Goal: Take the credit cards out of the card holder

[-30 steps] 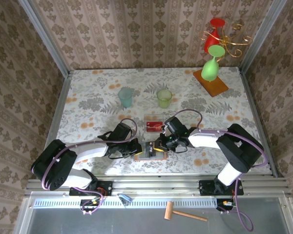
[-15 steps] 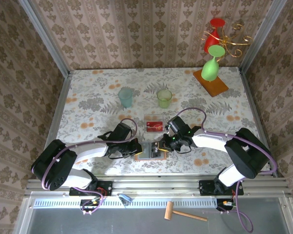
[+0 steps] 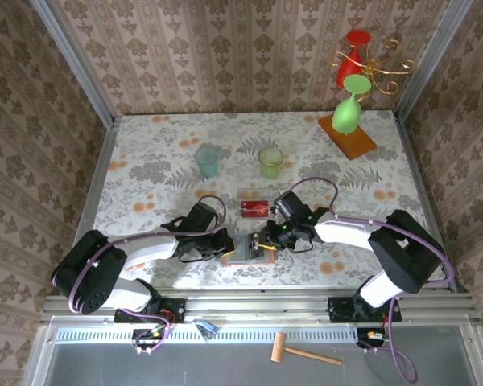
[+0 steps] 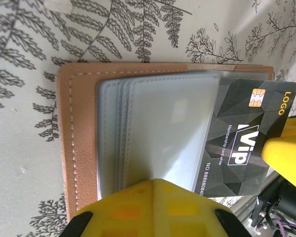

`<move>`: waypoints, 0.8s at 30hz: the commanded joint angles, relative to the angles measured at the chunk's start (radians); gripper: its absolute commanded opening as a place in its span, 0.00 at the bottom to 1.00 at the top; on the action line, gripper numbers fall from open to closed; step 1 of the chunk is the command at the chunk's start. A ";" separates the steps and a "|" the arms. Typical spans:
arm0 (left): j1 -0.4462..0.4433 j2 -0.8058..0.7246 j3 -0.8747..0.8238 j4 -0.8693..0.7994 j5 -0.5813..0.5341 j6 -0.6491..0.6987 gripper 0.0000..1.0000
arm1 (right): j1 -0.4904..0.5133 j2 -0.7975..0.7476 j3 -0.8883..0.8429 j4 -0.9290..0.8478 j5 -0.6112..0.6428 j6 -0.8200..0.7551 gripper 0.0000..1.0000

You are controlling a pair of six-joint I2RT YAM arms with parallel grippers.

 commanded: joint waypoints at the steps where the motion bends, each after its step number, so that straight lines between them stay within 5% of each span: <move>1: -0.004 0.002 -0.005 -0.033 -0.020 0.007 0.07 | 0.011 -0.007 0.017 0.006 -0.010 0.023 0.17; 24: 0.009 -0.031 0.009 -0.040 -0.010 0.006 0.08 | 0.012 -0.044 0.030 -0.043 0.010 0.007 0.07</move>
